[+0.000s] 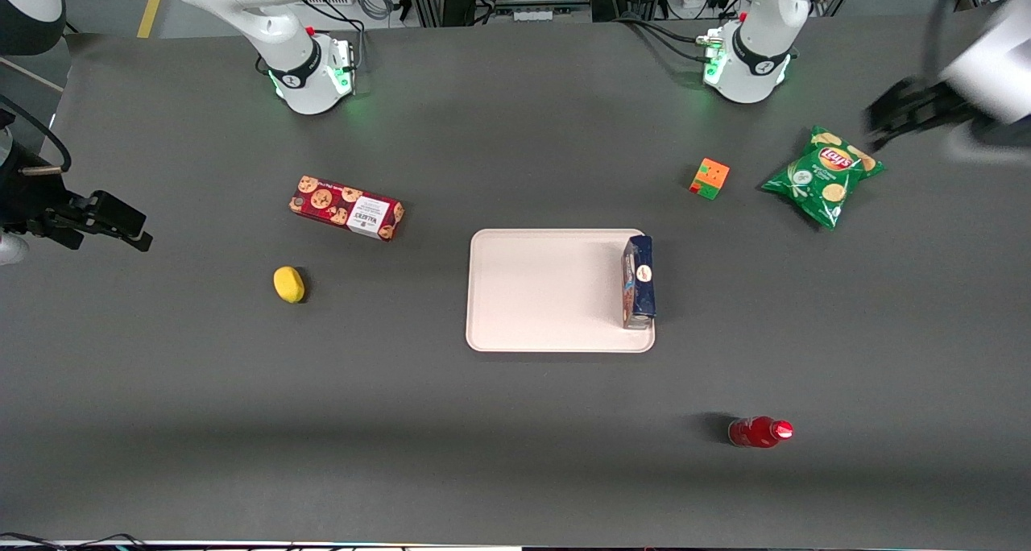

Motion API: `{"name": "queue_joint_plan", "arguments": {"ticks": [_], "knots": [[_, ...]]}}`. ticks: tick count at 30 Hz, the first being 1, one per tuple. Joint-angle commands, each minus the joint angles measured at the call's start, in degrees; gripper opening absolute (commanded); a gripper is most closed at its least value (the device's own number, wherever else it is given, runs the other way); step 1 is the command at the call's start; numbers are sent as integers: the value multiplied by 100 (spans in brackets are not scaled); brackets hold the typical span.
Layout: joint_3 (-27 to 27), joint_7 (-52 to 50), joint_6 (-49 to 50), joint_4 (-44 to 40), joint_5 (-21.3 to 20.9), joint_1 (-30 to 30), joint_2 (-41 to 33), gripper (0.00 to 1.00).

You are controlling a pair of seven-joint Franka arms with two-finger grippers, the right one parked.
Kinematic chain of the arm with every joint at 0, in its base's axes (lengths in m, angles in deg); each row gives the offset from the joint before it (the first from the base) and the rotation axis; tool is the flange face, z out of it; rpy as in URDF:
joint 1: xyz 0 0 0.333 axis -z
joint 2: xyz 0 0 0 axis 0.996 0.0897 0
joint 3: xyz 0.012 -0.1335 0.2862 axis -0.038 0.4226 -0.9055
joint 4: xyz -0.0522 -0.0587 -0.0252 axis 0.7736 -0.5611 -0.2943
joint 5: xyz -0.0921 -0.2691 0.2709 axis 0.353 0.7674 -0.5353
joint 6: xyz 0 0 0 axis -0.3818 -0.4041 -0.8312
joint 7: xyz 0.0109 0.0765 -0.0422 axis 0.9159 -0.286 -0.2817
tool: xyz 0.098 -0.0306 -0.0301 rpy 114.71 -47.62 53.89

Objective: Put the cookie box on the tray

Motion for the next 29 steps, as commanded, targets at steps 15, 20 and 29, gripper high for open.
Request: {"name": "queue_joint_plan", "arguments": {"ticks": [15,20,29], "knots": [[-739,823,-2114,3290,212,57,-1697,100],[-818,875,-2096,3272,238,57,-1697,100],[-915,1051,-2114,3281,449,39,-1670,100]]}}
